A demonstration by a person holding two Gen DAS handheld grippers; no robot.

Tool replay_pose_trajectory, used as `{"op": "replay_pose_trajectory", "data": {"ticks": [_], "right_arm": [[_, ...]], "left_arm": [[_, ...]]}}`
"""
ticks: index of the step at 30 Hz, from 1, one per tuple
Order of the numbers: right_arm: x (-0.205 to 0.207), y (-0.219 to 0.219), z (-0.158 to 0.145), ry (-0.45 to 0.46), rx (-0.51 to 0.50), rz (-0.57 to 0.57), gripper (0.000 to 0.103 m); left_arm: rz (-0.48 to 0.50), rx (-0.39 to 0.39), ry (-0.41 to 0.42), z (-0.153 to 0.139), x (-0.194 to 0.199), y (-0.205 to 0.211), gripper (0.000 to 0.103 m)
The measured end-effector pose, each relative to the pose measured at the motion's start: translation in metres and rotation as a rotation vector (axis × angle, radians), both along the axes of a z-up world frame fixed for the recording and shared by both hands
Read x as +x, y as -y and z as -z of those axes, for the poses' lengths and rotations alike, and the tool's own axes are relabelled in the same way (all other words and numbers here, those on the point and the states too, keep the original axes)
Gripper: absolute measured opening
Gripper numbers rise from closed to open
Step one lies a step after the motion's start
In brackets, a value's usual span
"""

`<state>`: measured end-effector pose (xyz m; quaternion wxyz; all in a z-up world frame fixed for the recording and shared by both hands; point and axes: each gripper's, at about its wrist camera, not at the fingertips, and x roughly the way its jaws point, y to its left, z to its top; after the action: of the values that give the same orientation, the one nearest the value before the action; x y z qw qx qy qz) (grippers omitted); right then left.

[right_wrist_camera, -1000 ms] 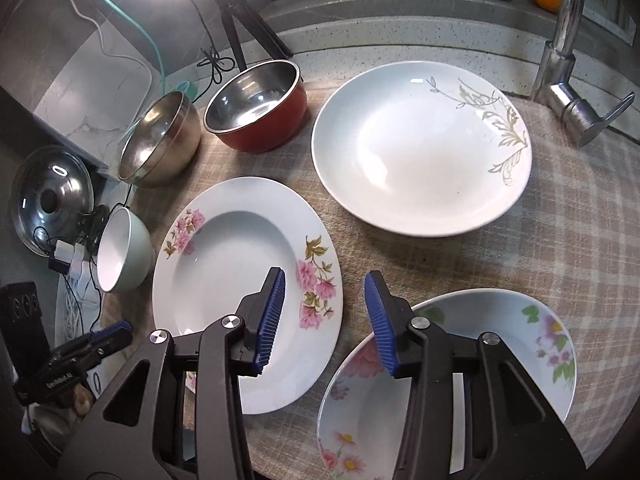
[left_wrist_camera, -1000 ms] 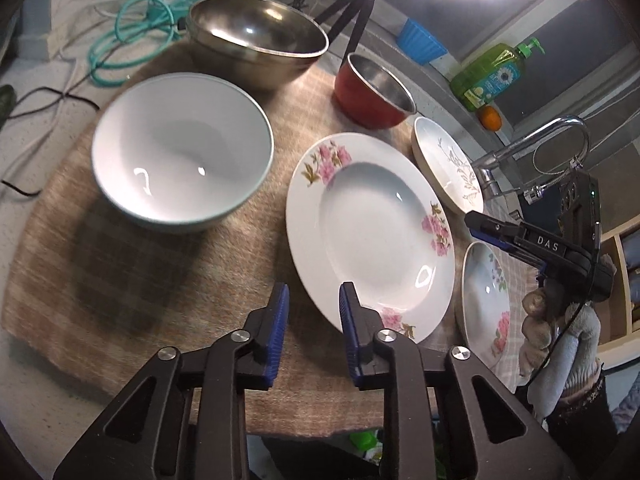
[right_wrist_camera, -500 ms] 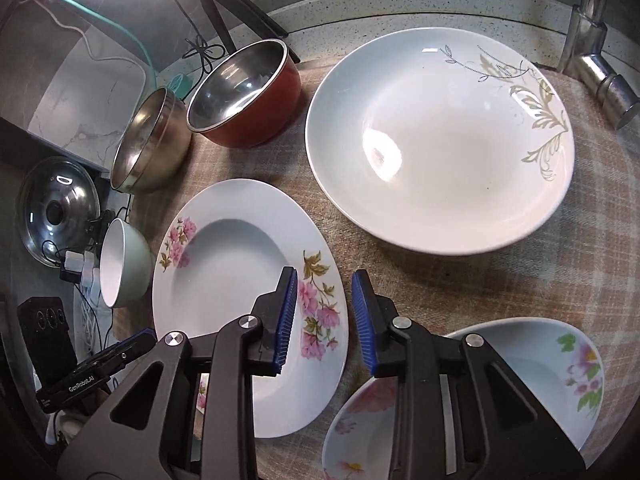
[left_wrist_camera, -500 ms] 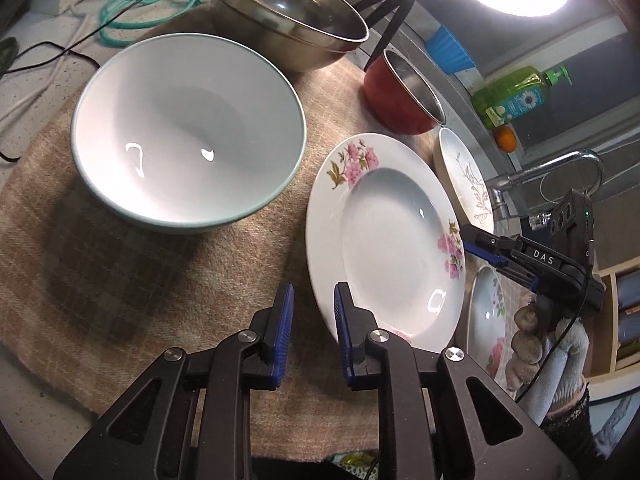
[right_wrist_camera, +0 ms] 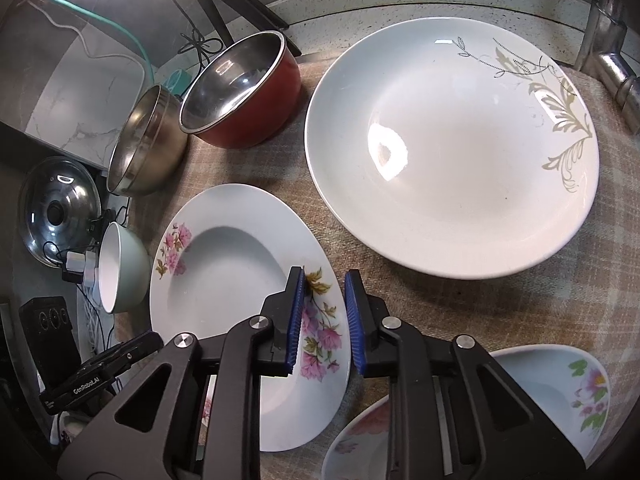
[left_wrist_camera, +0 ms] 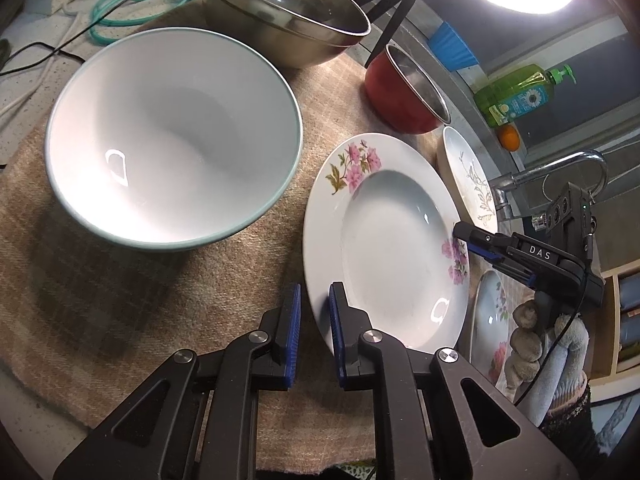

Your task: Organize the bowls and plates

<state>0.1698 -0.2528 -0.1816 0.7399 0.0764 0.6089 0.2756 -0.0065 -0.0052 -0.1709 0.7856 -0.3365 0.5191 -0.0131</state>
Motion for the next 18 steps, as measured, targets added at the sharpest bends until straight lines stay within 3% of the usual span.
{"op": "replay_pose_trajectory", "data": {"ticks": [18], "right_arm": [[-0.01, -0.005, -0.002, 0.001, -0.023, -0.009, 0.021]], "left_arm": [[0.025, 0.025, -0.007, -0.002, -0.001, 0.005, 0.012]]}}
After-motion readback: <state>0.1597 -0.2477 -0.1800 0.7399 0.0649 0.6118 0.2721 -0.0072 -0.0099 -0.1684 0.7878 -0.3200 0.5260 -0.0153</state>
